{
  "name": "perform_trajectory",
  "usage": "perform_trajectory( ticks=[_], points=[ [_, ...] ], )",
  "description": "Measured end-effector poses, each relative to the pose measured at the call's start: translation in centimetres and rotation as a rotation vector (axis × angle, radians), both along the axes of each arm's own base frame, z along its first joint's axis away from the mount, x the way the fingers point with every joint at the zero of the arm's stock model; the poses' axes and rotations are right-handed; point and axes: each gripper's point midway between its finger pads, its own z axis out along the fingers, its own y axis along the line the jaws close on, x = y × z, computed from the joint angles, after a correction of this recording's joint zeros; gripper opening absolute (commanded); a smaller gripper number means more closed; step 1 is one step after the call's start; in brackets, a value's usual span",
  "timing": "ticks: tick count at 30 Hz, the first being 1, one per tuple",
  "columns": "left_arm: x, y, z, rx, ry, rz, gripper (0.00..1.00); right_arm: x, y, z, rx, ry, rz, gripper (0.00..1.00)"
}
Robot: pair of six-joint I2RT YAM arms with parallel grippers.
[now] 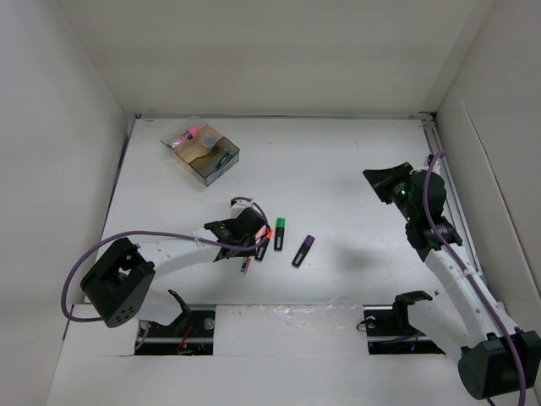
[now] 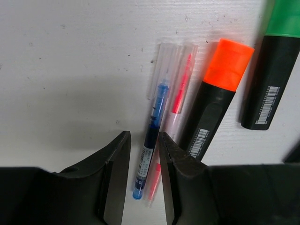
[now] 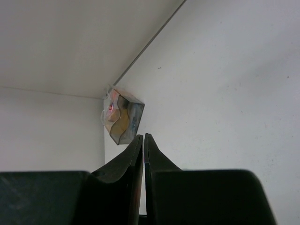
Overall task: Sort the stationery into containers
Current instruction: Pick up the pen from the center of the board, then place the pen in the storage box.
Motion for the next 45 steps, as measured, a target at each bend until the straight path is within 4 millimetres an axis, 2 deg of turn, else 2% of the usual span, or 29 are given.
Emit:
perform_trajectory(
  ticks=[6, 7, 10, 12, 14, 19, 21, 23, 24, 27, 32, 35, 39, 40, 43, 45],
  points=[
    [0.3, -0.1, -0.5, 0.024, 0.009, -0.002, 0.26, 0.0, 0.0, 0.0, 0.0, 0.0, 0.003, 0.22],
    [0.4, -0.2, -0.6, 0.029, 0.012, -0.002, 0.24, 0.0, 0.0, 0.0, 0.001, 0.0, 0.003, 0.27],
    [0.7, -0.3, -0.8, 0.041, 0.012, -0.003, 0.2, 0.0, 0.1, 0.0, 0.001, 0.0, 0.005, 0.31],
    [0.9, -0.4, -0.8, 0.045, 0.01, -0.002, 0.11, 0.0, 0.1, 0.0, 0.0, 0.0, 0.005, 0.31],
    [1.1, -0.4, -0.7, 0.05, 0.006, -0.003, 0.07, 0.0, 0.1, 0.0, 0.0, 0.0, 0.006, 0.32],
    [1.6, -0.5, -0.1, 0.055, -0.012, 0.001, 0.04, -0.1, 0.1, 0.0, 0.0, 0.0, 0.005, 0.35],
    [2.3, -0.9, 0.9, 0.053, -0.035, 0.001, 0.04, -0.1, 0.1, 0.0, 0.0, 0.0, 0.005, 0.35],
    [3.8, -1.8, 3.0, 0.035, -0.084, 0.006, 0.04, -0.1, 0.1, 0.0, 0.001, -0.001, 0.006, 0.35],
    [5.2, -2.8, 5.0, 0.003, -0.137, 0.011, 0.04, -0.1, 0.1, 0.0, 0.001, 0.0, 0.006, 0.35],
    [7.8, -4.0, 9.3, -0.054, -0.226, 0.014, 0.04, -0.1, 0.1, 0.1, 0.001, -0.003, 0.006, 0.35],
    [13.5, -5.3, 17.8, -0.156, -0.399, 0.035, 0.04, -0.1, 0.1, 0.1, 0.001, -0.004, 0.006, 0.35],
    [17.2, -6.5, 21.6, -0.209, -0.474, 0.009, 0.04, -0.2, 0.0, 0.3, 0.002, -0.008, 0.005, 0.35],
    [22.6, -8.8, 23.7, -0.153, -0.538, -0.085, 0.04, -0.2, 0.1, 0.3, 0.002, -0.009, 0.007, 0.35],
    [23.0, -9.2, 23.7, -0.146, -0.543, -0.099, 0.04, -0.2, 0.2, 0.3, 0.002, -0.01, 0.009, 0.35],
    [25.5, -9.6, 22.3, -0.052, -0.52, -0.18, 0.04, -0.2, 0.2, 0.3, 0.001, -0.011, 0.009, 0.35],
    [26.7, -8.5, 20.9, 0.006, -0.489, -0.206, 0.04, -0.3, 0.2, 0.4, 0.002, -0.013, 0.009, 0.35]
  ],
)
